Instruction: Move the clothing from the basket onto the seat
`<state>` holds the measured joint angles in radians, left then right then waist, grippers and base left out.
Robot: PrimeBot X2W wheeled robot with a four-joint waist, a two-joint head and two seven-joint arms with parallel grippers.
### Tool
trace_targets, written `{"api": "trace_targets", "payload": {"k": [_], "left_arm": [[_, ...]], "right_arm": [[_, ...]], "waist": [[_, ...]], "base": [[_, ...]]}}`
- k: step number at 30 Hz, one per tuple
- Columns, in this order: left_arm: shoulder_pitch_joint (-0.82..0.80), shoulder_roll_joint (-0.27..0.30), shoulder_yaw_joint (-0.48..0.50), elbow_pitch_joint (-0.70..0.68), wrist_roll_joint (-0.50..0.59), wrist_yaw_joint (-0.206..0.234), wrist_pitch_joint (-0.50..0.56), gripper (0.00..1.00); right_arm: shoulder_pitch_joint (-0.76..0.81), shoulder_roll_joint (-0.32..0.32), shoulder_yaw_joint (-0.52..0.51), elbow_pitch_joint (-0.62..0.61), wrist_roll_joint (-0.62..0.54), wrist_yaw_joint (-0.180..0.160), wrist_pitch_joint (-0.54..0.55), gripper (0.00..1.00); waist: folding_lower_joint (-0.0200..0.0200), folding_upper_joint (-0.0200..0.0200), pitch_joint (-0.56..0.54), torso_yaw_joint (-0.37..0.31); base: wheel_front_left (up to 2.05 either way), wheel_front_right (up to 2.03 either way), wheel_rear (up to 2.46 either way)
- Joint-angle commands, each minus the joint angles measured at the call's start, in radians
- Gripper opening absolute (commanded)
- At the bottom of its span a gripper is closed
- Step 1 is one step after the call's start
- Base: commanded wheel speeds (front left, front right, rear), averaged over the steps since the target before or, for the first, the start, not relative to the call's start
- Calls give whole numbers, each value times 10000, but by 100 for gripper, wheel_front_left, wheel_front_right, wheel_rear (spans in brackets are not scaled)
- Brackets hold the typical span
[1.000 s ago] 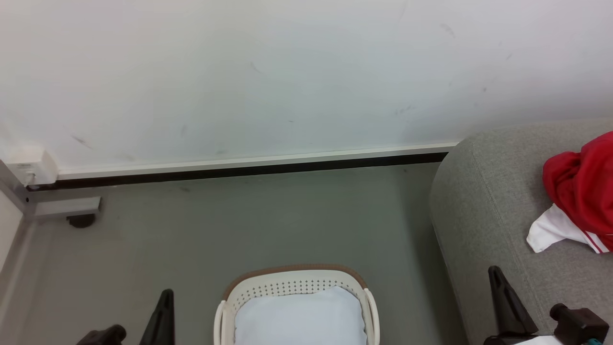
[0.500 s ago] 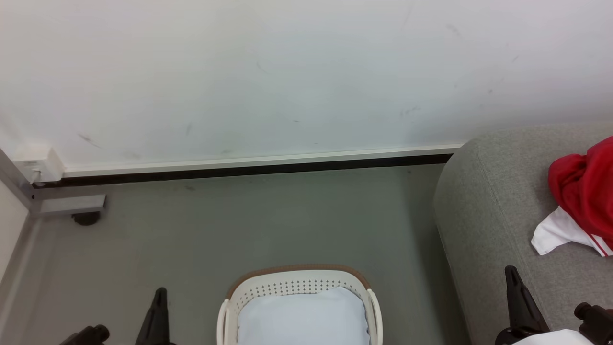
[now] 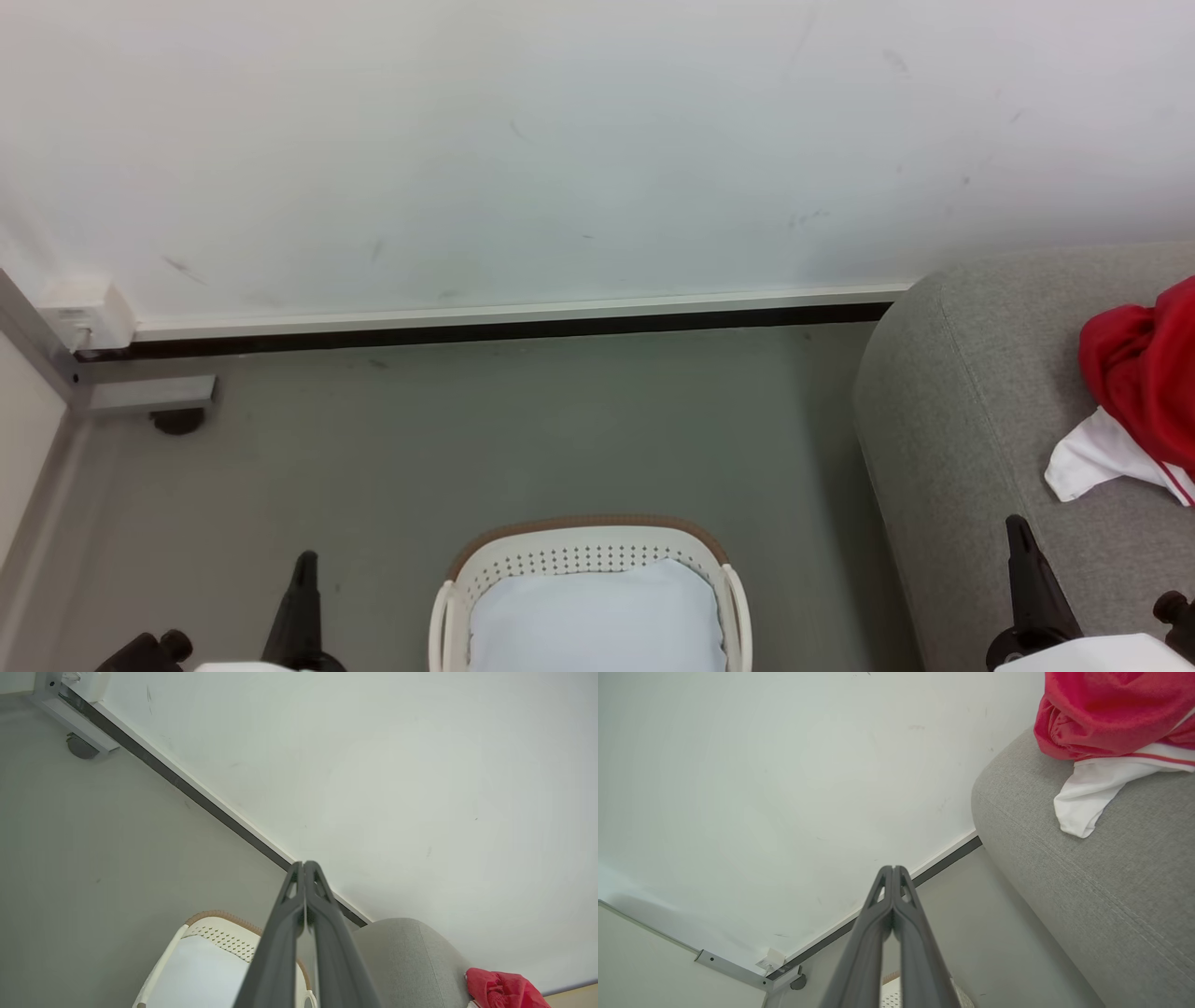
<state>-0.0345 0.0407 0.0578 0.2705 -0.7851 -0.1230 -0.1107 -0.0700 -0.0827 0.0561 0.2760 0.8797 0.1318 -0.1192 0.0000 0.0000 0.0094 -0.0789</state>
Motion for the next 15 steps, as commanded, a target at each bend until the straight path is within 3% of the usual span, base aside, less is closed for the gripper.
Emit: {"api": "trace_targets", "payload": {"k": [1,15], "left_arm": [[-222,71,53,-156,-305,-37,69,0],[-354,86,171,-186,-2017,-52,544,0]], "right_arm": [[-247,-2,-85,-154,251,-6,64,0],[-292,37,-402,-202,1809,-8,523,0]], "waist": [[0,0,-1,7],[0,0,-10,129]], "base": [[0,0,0],[0,0,0]]}}
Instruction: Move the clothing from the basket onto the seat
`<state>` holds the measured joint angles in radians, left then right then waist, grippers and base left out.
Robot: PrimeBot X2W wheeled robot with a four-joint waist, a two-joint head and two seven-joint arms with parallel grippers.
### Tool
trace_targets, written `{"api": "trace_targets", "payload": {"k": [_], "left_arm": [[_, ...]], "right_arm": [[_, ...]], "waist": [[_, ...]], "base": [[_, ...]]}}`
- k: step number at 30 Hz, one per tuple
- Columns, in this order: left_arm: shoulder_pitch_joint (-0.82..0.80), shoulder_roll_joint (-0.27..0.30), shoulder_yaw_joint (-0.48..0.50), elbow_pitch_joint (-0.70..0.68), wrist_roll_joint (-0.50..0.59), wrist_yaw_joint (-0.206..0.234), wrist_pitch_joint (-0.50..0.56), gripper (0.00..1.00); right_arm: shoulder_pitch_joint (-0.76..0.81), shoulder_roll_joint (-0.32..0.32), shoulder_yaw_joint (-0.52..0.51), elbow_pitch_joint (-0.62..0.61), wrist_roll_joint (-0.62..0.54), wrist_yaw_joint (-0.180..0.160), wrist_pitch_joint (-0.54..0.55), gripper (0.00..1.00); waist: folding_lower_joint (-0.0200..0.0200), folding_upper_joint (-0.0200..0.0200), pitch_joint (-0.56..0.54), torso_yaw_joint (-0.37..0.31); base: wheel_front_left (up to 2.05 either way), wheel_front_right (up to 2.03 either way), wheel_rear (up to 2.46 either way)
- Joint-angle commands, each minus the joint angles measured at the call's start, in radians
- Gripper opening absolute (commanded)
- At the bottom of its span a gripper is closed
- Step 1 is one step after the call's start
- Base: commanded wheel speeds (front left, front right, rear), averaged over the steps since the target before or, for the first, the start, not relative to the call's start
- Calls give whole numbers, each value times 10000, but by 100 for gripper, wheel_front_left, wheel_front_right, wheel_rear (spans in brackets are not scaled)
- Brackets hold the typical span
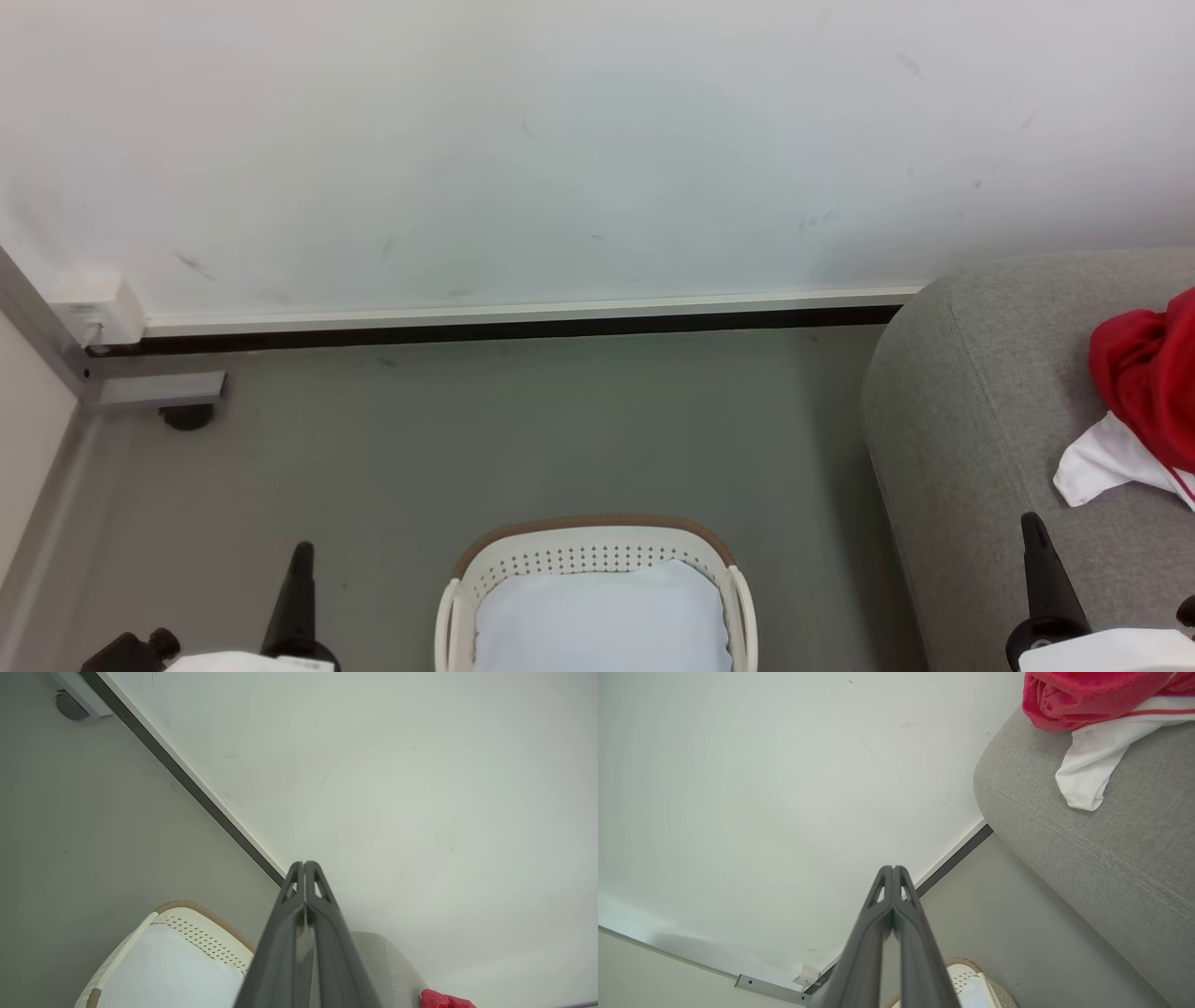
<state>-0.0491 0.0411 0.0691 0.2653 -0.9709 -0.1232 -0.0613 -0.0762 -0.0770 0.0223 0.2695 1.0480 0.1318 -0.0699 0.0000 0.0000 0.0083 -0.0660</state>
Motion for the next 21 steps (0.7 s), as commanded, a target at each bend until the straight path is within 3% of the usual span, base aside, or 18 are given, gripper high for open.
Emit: {"api": "trace_targets", "payload": {"k": [1,21], "left_arm": [[-214,83,65,-137,-284,-51,88,0],[-373,100,200,-167,-2350,-70,650,0]], "right_arm": [[-235,-19,-86,-140,226,-8,67,0],[-296,40,-487,-189,2085,-12,627,0]], "waist": [[0,0,-1,9],[0,0,-15,184]], "base": [[0,0,0],[0,0,0]]}}
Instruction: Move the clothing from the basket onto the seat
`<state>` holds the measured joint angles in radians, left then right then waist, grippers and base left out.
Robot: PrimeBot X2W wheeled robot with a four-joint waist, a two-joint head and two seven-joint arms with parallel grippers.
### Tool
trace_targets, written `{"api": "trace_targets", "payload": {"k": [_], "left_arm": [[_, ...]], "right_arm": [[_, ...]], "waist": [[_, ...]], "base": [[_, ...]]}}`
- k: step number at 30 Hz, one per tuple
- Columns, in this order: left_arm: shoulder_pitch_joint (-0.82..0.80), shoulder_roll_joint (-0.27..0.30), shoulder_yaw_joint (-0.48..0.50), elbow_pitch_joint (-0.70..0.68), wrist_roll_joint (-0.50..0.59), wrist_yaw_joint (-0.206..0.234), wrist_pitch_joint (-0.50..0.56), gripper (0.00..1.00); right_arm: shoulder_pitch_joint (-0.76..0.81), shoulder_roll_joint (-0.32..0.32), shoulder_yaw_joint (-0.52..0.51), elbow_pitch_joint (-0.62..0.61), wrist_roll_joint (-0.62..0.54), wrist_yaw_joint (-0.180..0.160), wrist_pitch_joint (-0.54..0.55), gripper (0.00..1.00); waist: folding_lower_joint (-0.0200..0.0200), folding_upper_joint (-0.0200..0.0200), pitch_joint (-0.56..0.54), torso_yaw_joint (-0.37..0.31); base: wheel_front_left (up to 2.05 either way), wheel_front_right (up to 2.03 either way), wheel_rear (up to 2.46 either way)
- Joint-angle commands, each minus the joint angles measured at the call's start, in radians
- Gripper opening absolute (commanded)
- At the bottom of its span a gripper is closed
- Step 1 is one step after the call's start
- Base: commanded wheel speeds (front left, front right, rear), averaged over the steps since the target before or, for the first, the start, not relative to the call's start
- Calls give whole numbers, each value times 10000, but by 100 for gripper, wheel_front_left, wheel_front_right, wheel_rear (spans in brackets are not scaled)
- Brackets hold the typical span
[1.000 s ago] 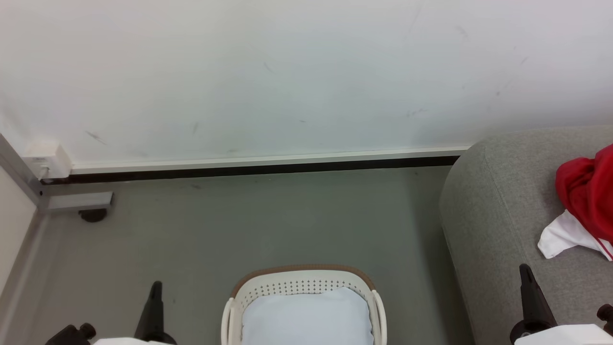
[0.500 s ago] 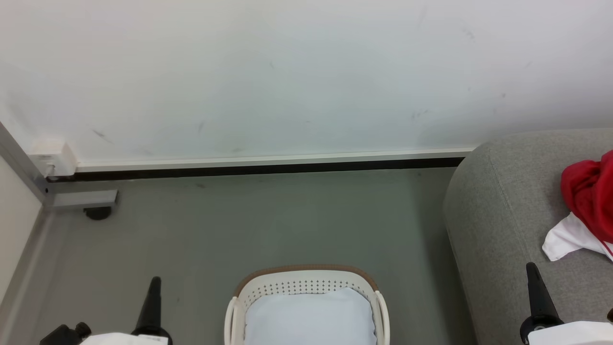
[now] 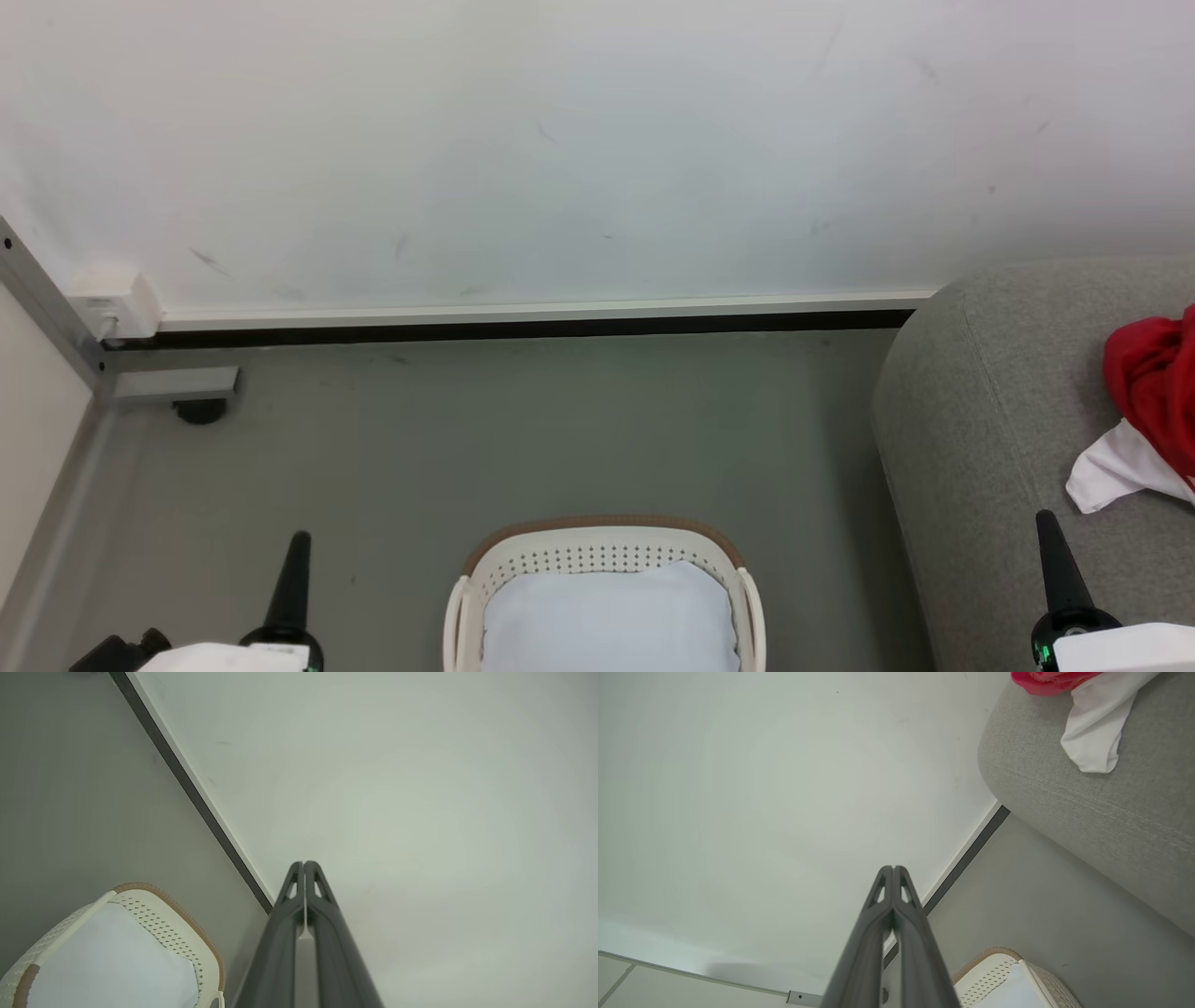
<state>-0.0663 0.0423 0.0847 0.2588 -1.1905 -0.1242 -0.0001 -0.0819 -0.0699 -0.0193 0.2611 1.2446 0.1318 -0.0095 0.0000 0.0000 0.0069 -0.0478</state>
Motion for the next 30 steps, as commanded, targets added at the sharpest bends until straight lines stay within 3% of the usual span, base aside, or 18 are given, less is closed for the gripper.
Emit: {"api": "trace_targets", "payload": {"k": [1,30], "left_arm": [[-207,90,53,-103,-237,-61,74,0],[-362,109,216,-132,-2642,-73,728,0]], "right_arm": [[-241,-28,-88,-107,207,-12,57,0],[-271,65,-567,-168,2365,-17,727,0]], "waist": [[0,0,-1,11],[0,0,-21,264]], "base": [[0,0,0],[0,0,0]]}}
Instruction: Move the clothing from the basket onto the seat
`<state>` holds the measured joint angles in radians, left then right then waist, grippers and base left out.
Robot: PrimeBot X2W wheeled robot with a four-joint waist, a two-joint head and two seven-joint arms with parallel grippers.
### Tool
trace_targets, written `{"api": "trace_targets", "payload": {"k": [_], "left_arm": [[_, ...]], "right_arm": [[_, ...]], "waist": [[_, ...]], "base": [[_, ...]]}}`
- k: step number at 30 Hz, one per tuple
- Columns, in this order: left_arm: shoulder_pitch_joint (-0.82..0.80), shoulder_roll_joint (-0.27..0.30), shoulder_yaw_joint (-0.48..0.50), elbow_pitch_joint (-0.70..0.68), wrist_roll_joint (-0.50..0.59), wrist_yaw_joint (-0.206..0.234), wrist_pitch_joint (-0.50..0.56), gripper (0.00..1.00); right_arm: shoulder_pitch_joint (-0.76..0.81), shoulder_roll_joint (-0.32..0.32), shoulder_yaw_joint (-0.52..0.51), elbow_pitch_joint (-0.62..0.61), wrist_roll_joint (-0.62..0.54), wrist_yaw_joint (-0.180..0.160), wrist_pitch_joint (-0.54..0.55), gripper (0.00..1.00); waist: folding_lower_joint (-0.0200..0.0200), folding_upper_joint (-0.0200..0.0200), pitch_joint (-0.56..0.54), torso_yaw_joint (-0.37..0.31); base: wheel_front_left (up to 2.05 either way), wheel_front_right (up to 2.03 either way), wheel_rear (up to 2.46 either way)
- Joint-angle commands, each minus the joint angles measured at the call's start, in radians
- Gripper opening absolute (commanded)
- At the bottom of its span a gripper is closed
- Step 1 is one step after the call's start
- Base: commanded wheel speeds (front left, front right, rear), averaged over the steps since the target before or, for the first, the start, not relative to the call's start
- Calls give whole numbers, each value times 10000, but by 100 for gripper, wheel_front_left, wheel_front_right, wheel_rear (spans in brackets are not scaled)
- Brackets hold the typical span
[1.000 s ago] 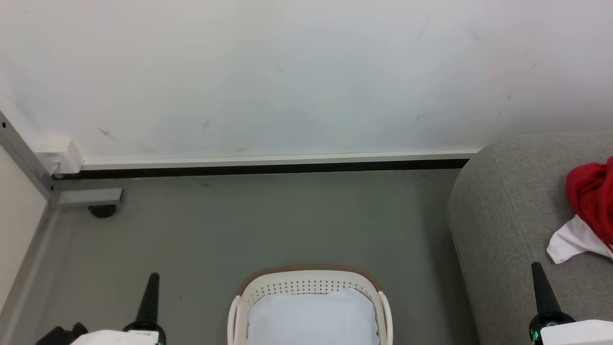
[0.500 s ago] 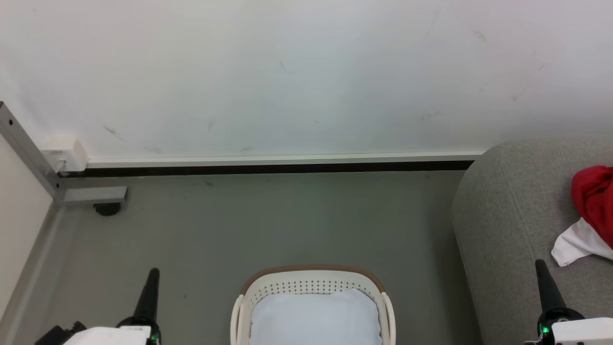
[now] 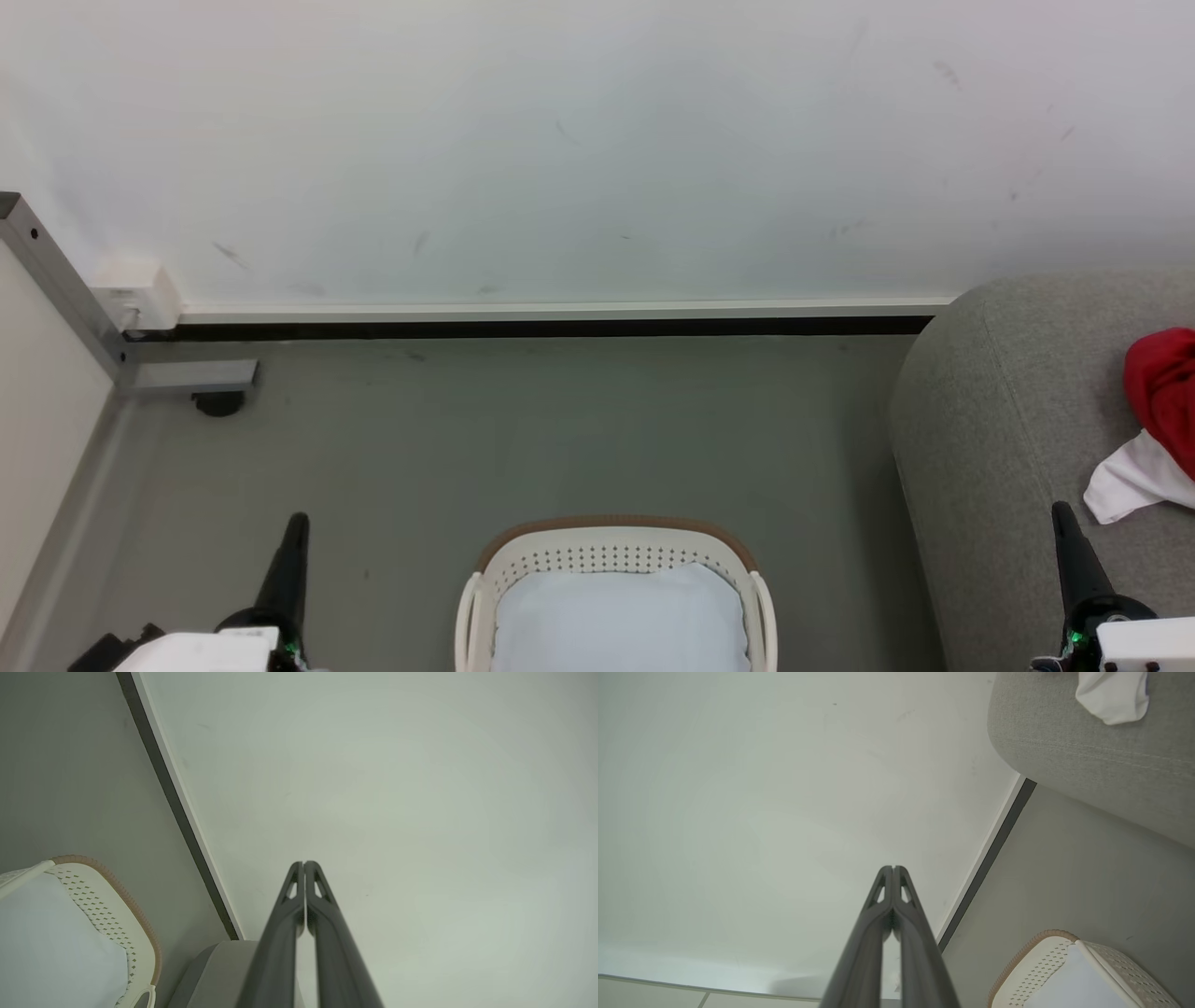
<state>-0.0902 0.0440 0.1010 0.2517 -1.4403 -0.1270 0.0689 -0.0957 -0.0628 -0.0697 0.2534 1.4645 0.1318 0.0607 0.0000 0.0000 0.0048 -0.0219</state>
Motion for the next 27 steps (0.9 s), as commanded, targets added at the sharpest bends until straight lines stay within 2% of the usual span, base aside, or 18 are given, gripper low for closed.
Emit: {"api": "trace_targets", "payload": {"k": [1,27], "left_arm": [[-125,92,58,-63,-215,-45,69,0],[-231,99,154,-75,-1784,-63,492,0]], "right_arm": [[-134,-3,-79,-93,219,-17,55,0],[-168,67,-393,-114,1558,-21,511,0]], "waist": [[0,0,-1,14],[0,0,-17,219]], "base": [[0,0,0],[0,0,0]]}}
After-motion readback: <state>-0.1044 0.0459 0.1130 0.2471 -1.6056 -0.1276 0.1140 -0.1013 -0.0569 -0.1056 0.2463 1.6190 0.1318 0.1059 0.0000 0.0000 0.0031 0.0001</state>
